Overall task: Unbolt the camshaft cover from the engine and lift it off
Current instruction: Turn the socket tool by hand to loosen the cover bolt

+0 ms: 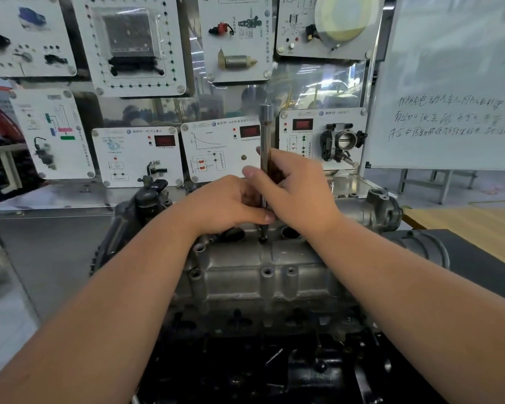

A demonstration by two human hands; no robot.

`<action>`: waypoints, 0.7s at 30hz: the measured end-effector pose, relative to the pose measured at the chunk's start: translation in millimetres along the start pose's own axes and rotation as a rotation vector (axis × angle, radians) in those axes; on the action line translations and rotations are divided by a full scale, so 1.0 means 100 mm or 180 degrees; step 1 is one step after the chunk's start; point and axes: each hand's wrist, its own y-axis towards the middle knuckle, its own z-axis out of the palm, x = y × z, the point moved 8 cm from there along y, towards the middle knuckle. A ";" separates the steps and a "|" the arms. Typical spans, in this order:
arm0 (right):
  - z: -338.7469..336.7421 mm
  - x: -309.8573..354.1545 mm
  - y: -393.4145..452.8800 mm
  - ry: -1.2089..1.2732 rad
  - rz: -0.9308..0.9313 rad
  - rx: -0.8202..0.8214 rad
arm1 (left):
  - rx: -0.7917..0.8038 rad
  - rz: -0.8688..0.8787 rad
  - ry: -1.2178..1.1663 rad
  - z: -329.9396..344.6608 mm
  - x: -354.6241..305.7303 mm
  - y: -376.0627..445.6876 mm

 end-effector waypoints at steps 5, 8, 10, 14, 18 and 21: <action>0.00 -0.03 0.01 0.0005 0.0019 -0.0060 | 0.0024 0.0026 -0.0058 0.02 0.00 0.02; 0.05 -0.07 0.00 0.0086 0.0132 0.0059 | 0.0180 0.0138 -0.0204 0.03 -0.02 -0.01; 0.08 -0.07 0.00 0.0080 0.0167 0.0140 | 0.0171 0.0163 -0.0184 0.03 -0.03 -0.02; 0.07 -0.02 0.01 0.0009 0.0007 0.0192 | 0.0027 0.0093 -0.0021 0.00 -0.03 -0.01; 0.04 -0.03 0.00 -0.0044 0.0152 0.0053 | -0.0095 0.0024 -0.0051 -0.03 0.01 0.01; 0.03 -0.05 0.01 -0.0176 0.0152 0.0039 | 0.0024 0.0003 -0.0028 0.00 0.03 0.01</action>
